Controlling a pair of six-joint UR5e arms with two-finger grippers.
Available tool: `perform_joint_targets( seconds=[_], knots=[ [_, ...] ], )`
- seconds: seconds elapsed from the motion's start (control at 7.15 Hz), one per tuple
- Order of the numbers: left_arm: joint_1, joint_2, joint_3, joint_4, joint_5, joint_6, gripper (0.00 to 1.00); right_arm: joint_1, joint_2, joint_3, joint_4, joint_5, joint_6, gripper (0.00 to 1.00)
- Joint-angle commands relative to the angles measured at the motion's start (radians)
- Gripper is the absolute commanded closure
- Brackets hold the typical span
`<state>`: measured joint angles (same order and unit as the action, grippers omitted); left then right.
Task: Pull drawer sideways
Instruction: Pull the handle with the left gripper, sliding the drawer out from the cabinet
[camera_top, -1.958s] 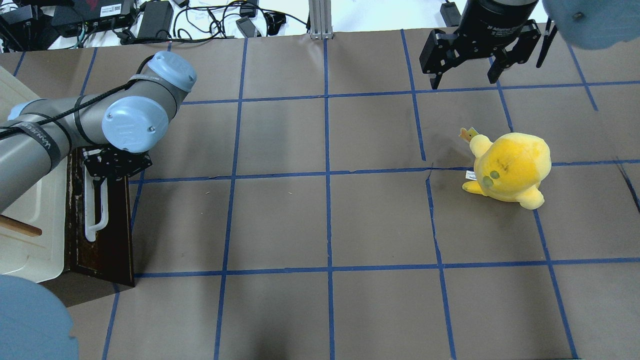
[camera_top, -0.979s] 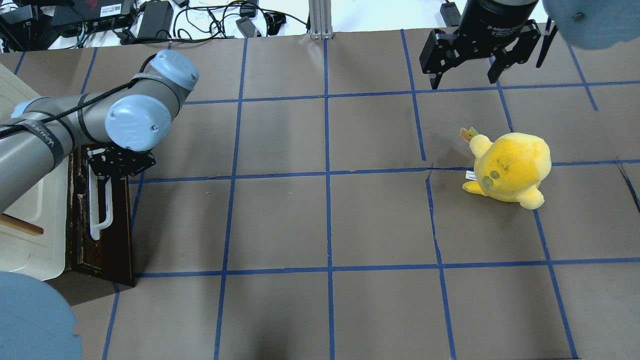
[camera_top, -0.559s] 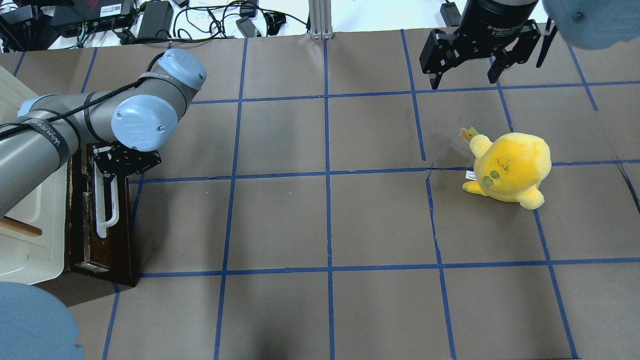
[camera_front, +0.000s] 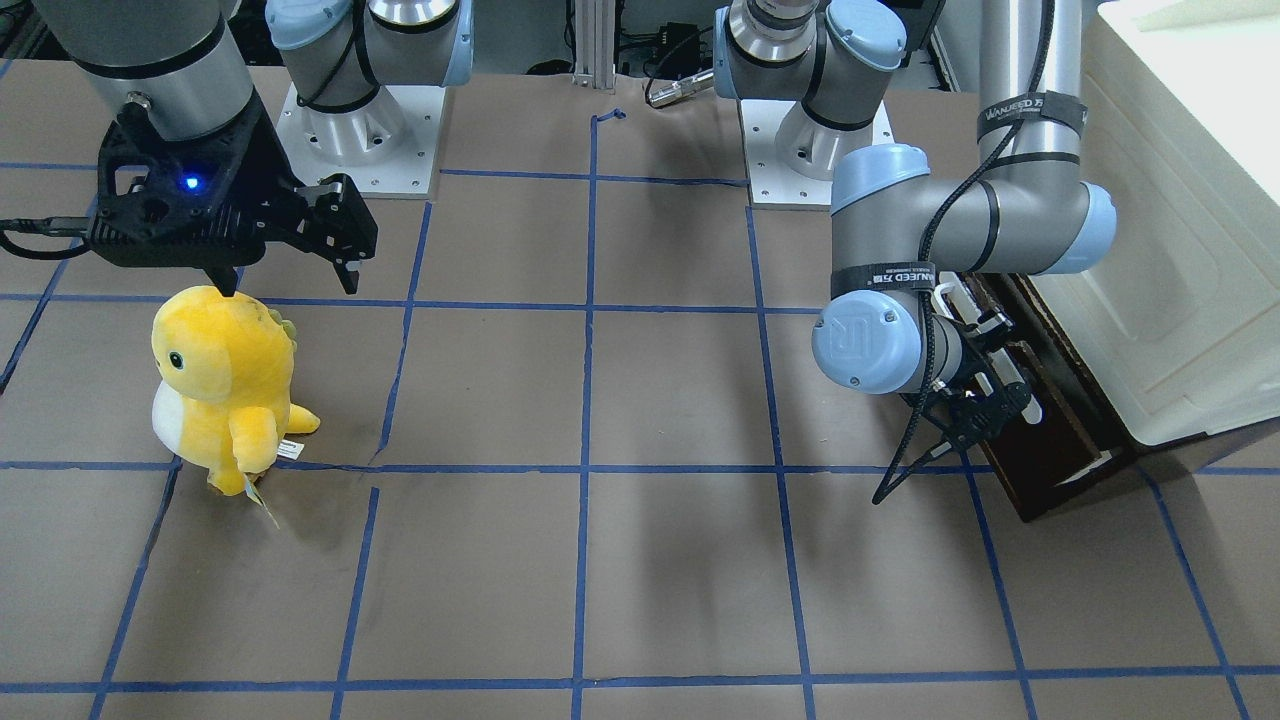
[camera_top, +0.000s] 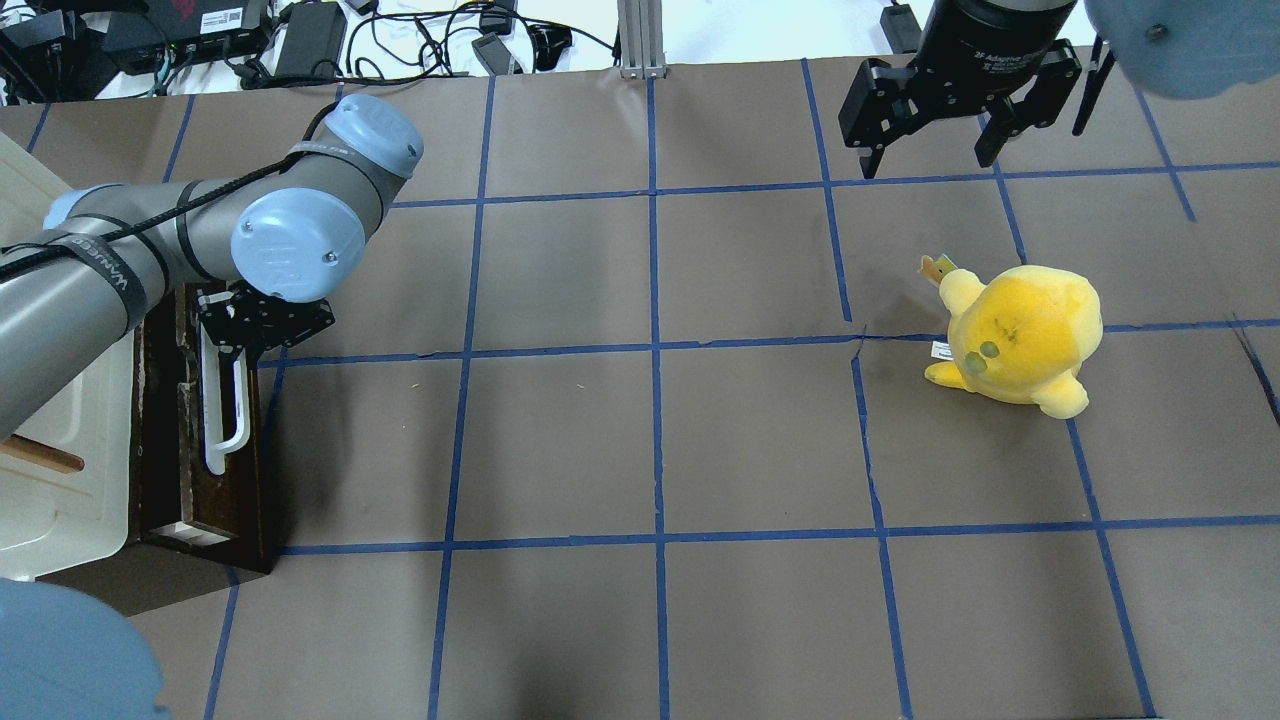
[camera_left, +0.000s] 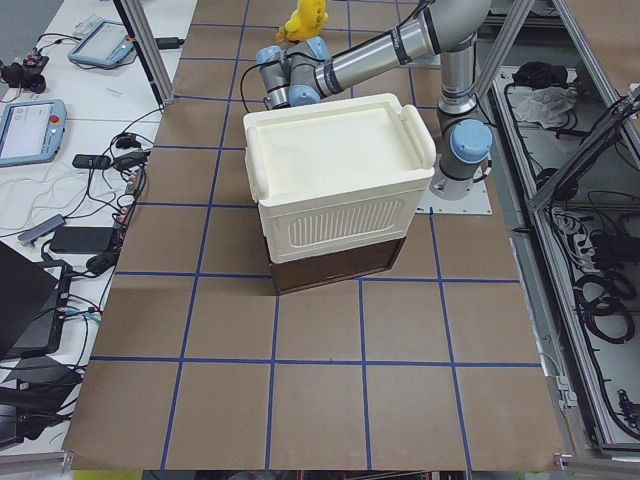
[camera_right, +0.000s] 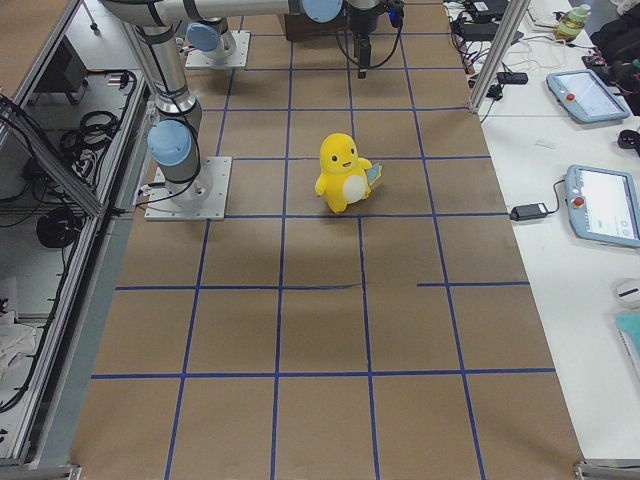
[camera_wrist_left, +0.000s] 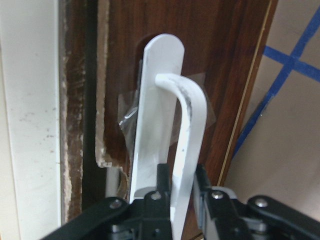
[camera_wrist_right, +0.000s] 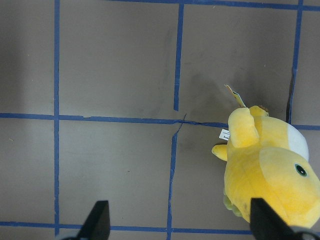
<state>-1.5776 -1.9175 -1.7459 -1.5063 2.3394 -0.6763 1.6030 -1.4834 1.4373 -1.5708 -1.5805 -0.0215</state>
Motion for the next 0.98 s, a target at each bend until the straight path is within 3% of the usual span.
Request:
perform_joint_targets(
  seconds=[0.0,0.84],
  knots=[
    [-0.015,-0.002,0.005,0.000,-0.003,-0.002,0.95,0.000,0.000,0.000,0.000,-0.001,0.000,0.00],
    [-0.047,-0.011,0.029,0.000,-0.023,-0.012,0.96,0.000,0.000,0.000,0.000,0.000,0.000,0.00]
  ],
)
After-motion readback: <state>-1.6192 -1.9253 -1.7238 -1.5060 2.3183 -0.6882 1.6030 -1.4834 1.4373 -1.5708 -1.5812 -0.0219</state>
